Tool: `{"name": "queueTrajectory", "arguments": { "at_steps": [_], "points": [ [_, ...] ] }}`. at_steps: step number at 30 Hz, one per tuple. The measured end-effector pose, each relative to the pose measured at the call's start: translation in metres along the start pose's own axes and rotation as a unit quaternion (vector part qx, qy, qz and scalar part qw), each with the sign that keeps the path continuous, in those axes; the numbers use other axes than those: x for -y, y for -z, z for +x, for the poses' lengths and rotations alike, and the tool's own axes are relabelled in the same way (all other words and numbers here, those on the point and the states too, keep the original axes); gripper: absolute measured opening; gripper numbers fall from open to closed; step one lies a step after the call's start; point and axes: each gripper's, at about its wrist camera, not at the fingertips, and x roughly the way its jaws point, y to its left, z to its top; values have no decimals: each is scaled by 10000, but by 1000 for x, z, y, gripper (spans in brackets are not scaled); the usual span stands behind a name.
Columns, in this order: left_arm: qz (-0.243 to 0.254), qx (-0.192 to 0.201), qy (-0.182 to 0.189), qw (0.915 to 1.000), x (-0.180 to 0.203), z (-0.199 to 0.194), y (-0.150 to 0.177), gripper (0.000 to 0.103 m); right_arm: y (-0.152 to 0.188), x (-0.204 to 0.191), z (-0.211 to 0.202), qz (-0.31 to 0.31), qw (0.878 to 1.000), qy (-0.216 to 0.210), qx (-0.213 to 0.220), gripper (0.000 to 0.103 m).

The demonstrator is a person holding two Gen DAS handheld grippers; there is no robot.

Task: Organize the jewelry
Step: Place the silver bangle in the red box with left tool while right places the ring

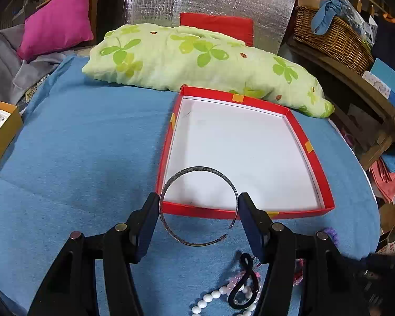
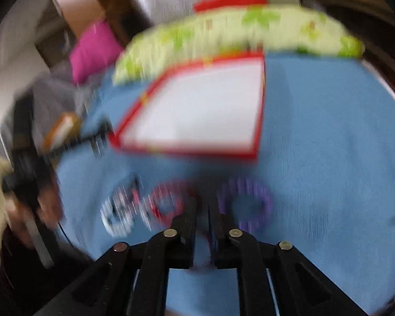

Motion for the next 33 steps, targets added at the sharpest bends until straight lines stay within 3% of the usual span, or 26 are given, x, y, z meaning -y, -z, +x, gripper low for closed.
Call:
{"name": "queueTrajectory", "arguments": {
  "at_steps": [3,5,7,8,9,13,18,22,26,33],
  "points": [
    [9,92,-2,10000,0,-6,0,62,21,-11,8,-383,9985,253,-300,43],
    [3,127,-11,9999,0,-9,1,62,28,-19,18,-572,9959,638,-300,43],
    [-12,138,-12,9999,0,-10,2,62,32,-20,31,-626,9923,1002,-385,36],
    [-22,138,-13,9999,0,-10,3,62,33,-25,31,-787,9906,1083,-294,17],
    [-24,137,-17,9999,-1,-10,3,62,33,-31,29,-1001,9887,1089,-262,5],
    [-20,201,-110,9997,-4,-10,1,62,29,-38,16,-1119,9872,1133,54,5],
    [-27,217,-45,9998,-2,0,-11,62,-9,-35,-25,-674,9899,809,946,5],
    [121,120,-4,9999,7,20,-23,63,-52,-35,-23,-515,9861,844,1339,5],
    [130,-65,-4,9999,10,43,-34,63,-101,-22,15,-39,9878,820,1323,5],
    [22,-289,-84,9995,13,81,-59,63,-145,2,73,532,9905,910,880,5]
  ]
}}
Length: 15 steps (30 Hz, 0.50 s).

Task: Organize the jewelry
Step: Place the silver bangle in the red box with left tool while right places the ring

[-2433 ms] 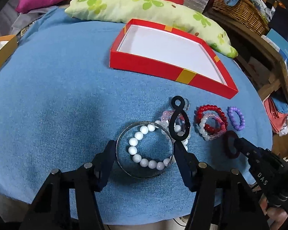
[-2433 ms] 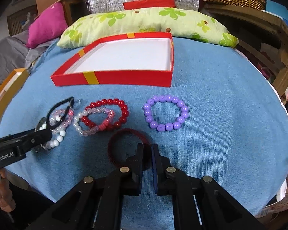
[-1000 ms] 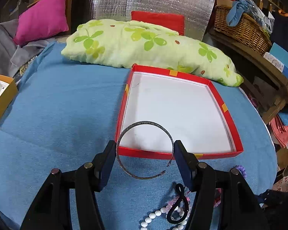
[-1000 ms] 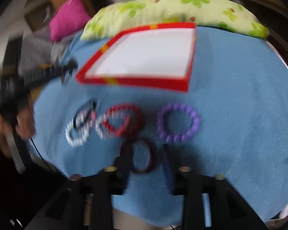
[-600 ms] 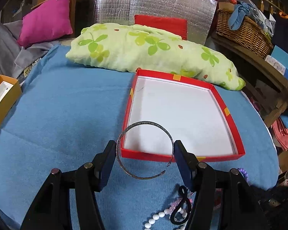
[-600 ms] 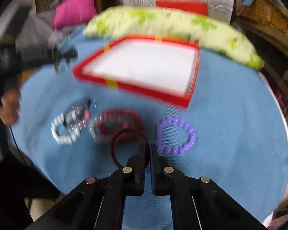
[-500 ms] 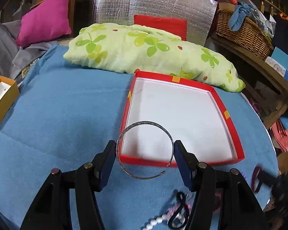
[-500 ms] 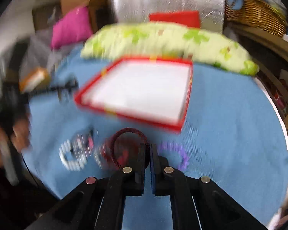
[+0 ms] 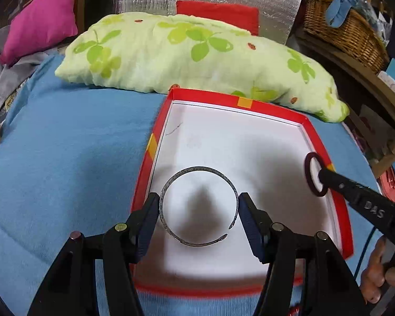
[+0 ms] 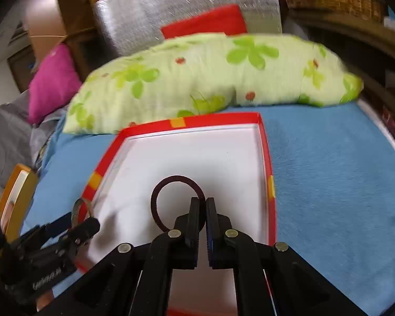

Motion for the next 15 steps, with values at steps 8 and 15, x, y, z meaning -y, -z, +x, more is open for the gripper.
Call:
{"name": "queueTrajectory", "arguments": {
  "at_steps": [8,15],
  "points": [
    [95,-280,-56,9995,3,17,-9,63,-4,16,38,422,9982,-22,-429,10],
    [69,-55,-2,10000,-8,-12,-7,63,-6,28,9,708,9970,-313,-89,14]
  ]
}}
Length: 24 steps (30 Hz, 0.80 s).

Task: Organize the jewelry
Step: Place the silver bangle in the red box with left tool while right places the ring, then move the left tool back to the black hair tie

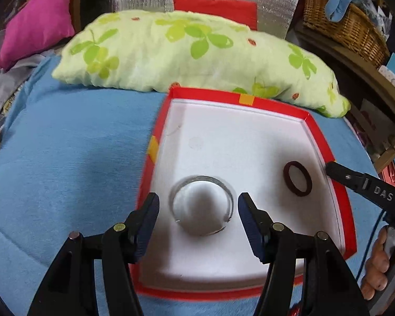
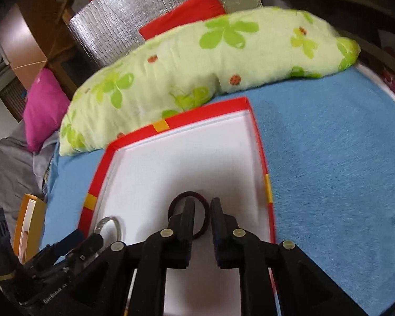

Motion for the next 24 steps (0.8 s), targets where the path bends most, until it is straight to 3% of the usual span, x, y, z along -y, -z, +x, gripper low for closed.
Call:
{"name": "queueTrajectory", "arguments": {
  "at_steps": [4,5,8,10,11,14,15,24],
  "points": [
    [-181,191,-198,9995,-22,-16,7,64,4,8,-27,-36,9998,86,189,14],
    [-242,229,-263,9991,-28,-19,9,64,5,13,-34,8,9997,134,223,19],
    [-473,238,-457,9975,-47,-21,14,67,11,31,-43,144,9988,427,192,47],
    [-599,85,-501,9969,-57,-15,18,67,16,36,-39,151,9986,497,68,49],
    [-656,-36,-509,9965,-61,-11,20,67,19,36,-33,99,9986,507,-130,48],
    [-669,-268,-534,9960,-62,-3,24,67,23,34,-19,-6,9974,587,-417,12],
    [-648,-318,-534,9960,-61,-1,27,67,24,34,-16,-37,9970,643,-439,7],
    [-416,-543,-530,9962,-49,10,31,67,9,21,2,-356,9936,1062,-112,5]
  ]
}}
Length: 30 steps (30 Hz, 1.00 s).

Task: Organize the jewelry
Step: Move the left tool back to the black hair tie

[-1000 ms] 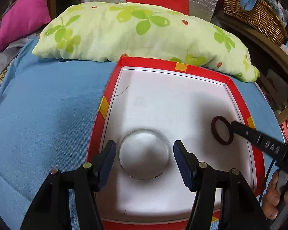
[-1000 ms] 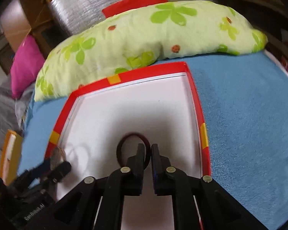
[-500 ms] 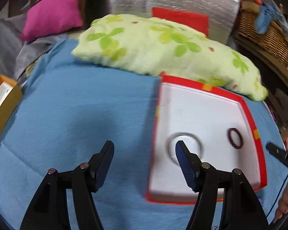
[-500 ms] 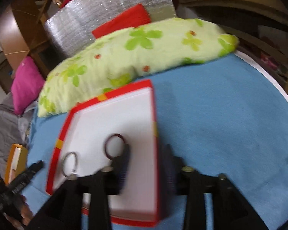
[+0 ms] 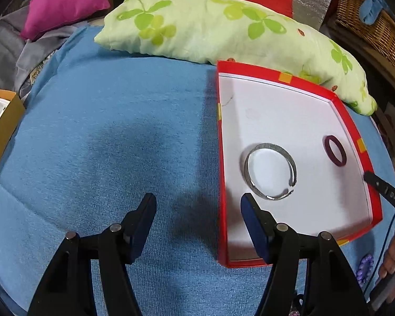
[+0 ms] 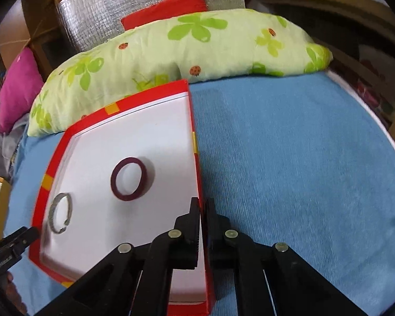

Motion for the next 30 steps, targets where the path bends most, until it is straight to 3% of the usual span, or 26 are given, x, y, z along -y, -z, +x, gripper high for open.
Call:
{"name": "queueTrajectory", "arguments": {
  "at_steps": [5,12,21,24,30],
  "points": [
    [158,113,5,9998,3,-14,7,67,-1,6,-1,-34,9998,-208,53,6],
    [604,351,202,9973,5,-58,45,67,27,10,-52,-332,9980,-527,61,6],
    [1008,254,604,9927,14,-82,100,67,97,1,-99,-482,9869,-1496,-354,7],
    [1103,106,728,9912,22,-77,109,67,116,-8,-99,-393,9801,-1847,-609,19],
    [1546,-19,825,9845,42,-67,116,67,134,-29,-87,-476,9749,-1978,-908,19]
  ]
}}
